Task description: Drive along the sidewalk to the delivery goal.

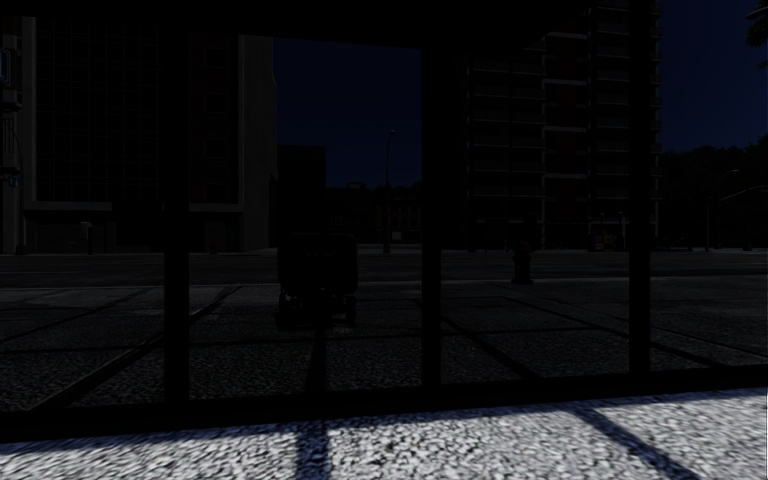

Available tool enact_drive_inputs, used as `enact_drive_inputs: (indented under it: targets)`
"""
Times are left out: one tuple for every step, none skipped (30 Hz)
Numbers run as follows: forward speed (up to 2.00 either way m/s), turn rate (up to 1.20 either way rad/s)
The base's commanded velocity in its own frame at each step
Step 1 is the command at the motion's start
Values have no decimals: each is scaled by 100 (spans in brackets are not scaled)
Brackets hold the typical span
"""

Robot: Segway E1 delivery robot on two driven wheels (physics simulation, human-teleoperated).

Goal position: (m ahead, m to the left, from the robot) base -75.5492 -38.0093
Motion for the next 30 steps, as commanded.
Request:
enact_drive_inputs:
  targets:
    - [0,0]
    - [0,0]
    - [0,0]
    - [0,0]
    - [0,0]
    - [0,0]
    - [0,0]
    - [0,0]
    - [0,0]
    - [0,0]
    - [0,0]
    - [0,0]
    - [0,0]
    - [0,0]
    - [0,0]
    - [0,0]
    - [0,0]
    - [0,0]
    - [0,0]
    - [0,0]
    - [0,0]
    - [0,0]
    - [0,0]
    - [0,0]
    - [0,0]
    - [0,0]
    - [0,0]
    - [0,0]
    - [0,0]
    - [0,0]
